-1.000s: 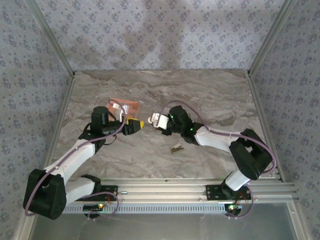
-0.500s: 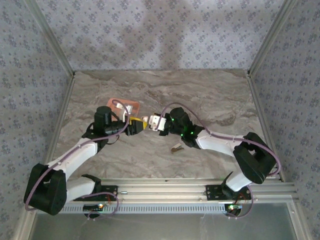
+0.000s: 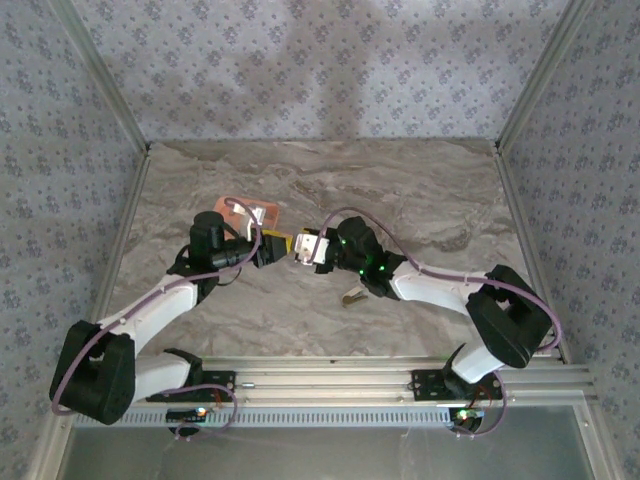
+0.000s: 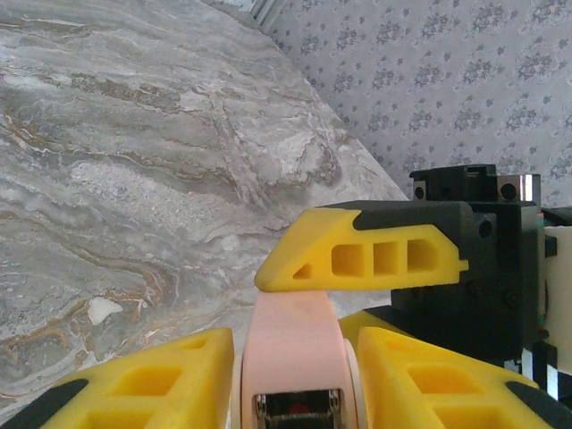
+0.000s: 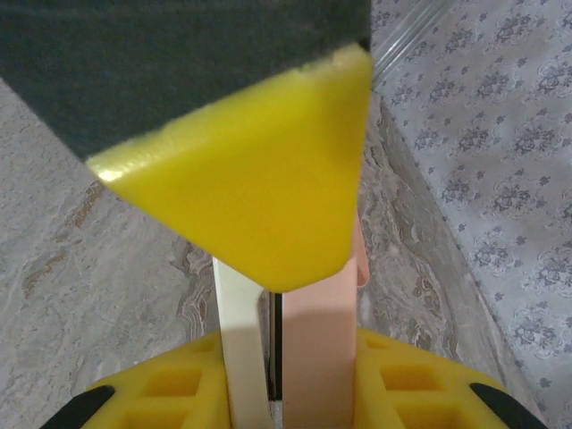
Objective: Load the staples into the stapler
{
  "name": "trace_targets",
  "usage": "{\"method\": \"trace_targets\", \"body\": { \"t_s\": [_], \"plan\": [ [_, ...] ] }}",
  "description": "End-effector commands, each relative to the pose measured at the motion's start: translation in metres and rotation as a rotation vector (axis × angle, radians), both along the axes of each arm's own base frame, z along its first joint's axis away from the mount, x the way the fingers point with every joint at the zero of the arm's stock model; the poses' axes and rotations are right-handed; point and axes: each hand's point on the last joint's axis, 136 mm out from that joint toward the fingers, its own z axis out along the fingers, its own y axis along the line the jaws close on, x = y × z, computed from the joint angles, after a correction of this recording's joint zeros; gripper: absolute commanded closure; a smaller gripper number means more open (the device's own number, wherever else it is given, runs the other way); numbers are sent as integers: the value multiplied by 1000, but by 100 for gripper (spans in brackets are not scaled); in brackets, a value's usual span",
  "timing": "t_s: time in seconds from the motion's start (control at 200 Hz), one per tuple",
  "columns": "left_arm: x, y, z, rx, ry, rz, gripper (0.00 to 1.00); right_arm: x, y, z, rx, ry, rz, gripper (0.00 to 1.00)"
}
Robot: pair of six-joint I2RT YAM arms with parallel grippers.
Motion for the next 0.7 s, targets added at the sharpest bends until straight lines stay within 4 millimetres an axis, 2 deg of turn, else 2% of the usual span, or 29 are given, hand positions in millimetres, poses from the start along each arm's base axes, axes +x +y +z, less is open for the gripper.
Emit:
{"method": "trace_targets", "body": {
  "t_s": [0.0,0.175,0.215,0.33,0.385,0.475,0.575,0.695],
  "plan": [
    [-1,-4,4,-13,-30,-10,59,-2,2,21,39,-63,8,71],
    [-3,-4,0,-10,-19,-18,59,0,2,24,46,-76,-3,71],
    [-4,-4,-1,-9,-15,-19,63,0,2,24,46,-76,-5,71],
    [-5,-3,-4,-1,-17,-17,84,1,1,24,42,-80,-11,71],
    [-5,-2,-5,10,-25,-17,89,1,0,23,37,-80,-13,69],
    [-6,-1,-4,35,-65,-24,92,-3,-4,19,17,-45,-7,57],
    [-8,0,0,80,-164,-50,95,-17,-12,16,17,68,41,40],
    [-14,-1,6,145,-310,-117,95,-38,-25,21,57,292,128,34]
  ]
}}
